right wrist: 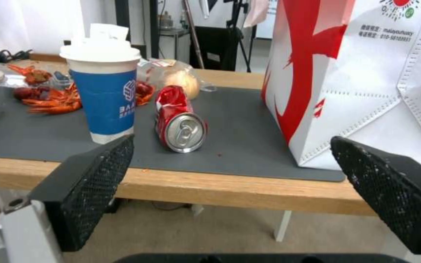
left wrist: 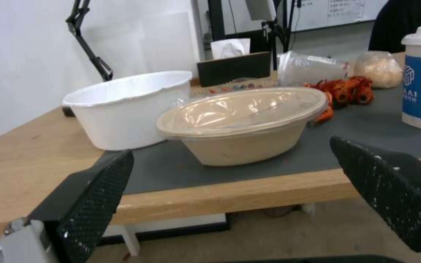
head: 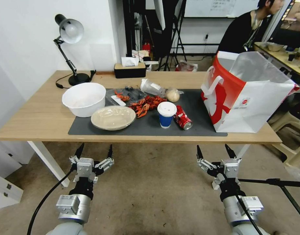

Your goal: Pick up the trash from the table and place it into the takeout bag.

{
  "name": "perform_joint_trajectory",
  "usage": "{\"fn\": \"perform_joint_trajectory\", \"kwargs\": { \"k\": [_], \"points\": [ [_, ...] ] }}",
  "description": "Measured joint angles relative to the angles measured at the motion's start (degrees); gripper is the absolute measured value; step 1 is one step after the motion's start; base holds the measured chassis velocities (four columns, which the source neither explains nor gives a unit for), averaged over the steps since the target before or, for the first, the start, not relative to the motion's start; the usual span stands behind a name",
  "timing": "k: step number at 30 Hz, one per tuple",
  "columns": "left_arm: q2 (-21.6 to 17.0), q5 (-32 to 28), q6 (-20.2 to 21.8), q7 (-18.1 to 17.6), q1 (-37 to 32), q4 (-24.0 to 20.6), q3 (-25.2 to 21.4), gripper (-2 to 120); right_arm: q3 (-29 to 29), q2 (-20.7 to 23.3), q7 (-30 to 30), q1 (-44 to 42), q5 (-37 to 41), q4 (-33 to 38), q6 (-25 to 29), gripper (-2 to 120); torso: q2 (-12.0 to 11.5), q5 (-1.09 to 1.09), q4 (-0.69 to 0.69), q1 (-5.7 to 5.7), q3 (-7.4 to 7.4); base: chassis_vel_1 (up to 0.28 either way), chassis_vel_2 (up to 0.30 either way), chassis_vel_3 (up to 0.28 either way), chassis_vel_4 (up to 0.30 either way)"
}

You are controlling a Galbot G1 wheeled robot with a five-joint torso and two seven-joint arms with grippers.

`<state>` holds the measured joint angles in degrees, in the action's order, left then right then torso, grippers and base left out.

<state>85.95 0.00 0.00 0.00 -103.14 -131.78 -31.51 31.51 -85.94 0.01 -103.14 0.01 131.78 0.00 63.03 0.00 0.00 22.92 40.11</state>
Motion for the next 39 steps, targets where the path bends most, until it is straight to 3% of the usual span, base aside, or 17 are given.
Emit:
{"fn": "perform_joint_trajectory", "kwargs": {
  "k": [29,31,35,36,39],
  "points": [
    [0.0,0.0,0.0,0.0,0.0,0.0,0.0,100,0.03,-0.02,0.03,0.07,0.12,0.08,-0.45,100,0.0,0.0,0.0,0.0,0.0,0.0,0.0,0.0,0.0],
    [0.0,0.0,0.0,0.0,0.0,0.0,0.0,100,0.27,-0.1,0.09,0.27,0.54,0.59,-1.52,100,0.0,0.01,0.0,0.0,0.0,0.0,0.0,0.0,0.0],
    [0.01,-0.62,0.87,0.0,0.29,-0.2,0.07,100,2.7,-0.92,0.84,1.99,3.94,5.16,-10.4,100,0.0,0.0,0.01,0.0,0.0,0.0,0.0,0.0,0.0],
    [0.01,-0.62,0.87,0.0,0.29,-0.2,0.07,100,2.7,-0.92,0.84,1.99,3.94,5.16,-10.4,100,0.0,0.0,0.01,0.0,0.0,0.0,0.0,0.0,0.0],
    [0.07,-4.38,6.64,0.16,2.47,-1.96,0.83,100,4.39,-1.48,1.47,3.35,6.76,8.46,-16.98,100,0.0,0.0,-0.01,0.0,0.0,0.0,0.0,0.0,0.0]
  ]
}}
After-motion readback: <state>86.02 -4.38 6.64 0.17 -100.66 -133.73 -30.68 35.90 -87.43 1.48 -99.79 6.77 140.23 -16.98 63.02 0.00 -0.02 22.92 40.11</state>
